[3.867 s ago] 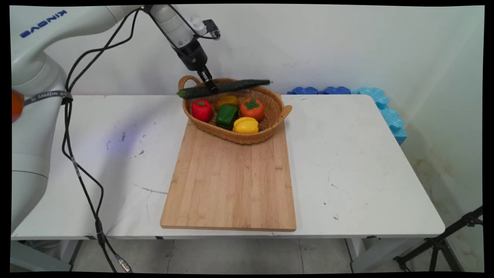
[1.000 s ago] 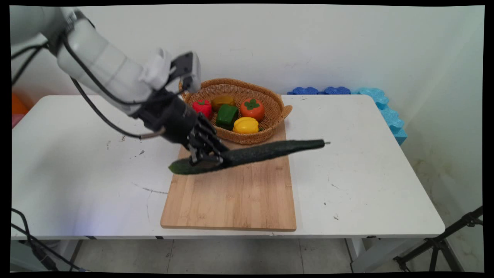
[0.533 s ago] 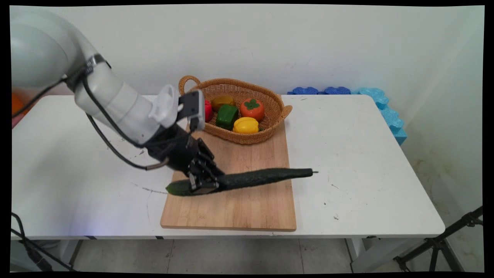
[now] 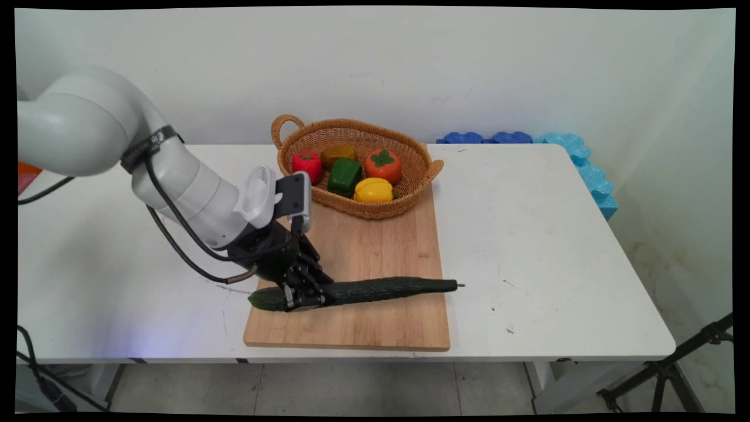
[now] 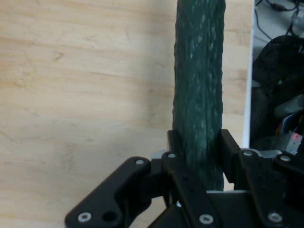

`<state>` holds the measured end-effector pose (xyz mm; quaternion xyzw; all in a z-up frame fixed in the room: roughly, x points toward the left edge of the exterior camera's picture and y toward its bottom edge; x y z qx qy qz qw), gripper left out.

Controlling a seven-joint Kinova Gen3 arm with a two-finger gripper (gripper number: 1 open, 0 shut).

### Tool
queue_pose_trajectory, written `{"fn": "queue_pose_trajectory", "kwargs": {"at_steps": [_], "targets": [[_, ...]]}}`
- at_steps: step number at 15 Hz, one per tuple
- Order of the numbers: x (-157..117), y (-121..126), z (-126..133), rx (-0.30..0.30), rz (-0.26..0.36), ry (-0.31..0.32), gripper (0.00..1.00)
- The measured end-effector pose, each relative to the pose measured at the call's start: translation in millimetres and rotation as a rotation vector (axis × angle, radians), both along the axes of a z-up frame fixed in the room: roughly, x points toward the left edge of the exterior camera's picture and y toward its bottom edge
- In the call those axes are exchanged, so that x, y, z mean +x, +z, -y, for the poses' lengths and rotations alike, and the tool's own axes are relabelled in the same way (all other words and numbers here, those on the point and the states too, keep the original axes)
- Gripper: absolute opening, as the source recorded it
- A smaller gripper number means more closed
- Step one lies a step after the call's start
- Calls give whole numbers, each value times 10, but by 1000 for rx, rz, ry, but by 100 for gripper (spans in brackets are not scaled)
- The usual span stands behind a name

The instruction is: Place the picked object on the cutting board

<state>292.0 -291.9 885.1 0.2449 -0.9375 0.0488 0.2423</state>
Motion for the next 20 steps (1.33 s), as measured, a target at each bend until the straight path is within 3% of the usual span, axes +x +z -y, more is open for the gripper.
{"fn": "queue_pose_trajectory", "kwargs": {"at_steps": [15, 16, 20], "targets": [[31, -340, 34, -31, 31, -13, 0], [31, -351, 36, -33, 30, -14, 100], [25, -371, 39, -36, 21, -17, 100]]}}
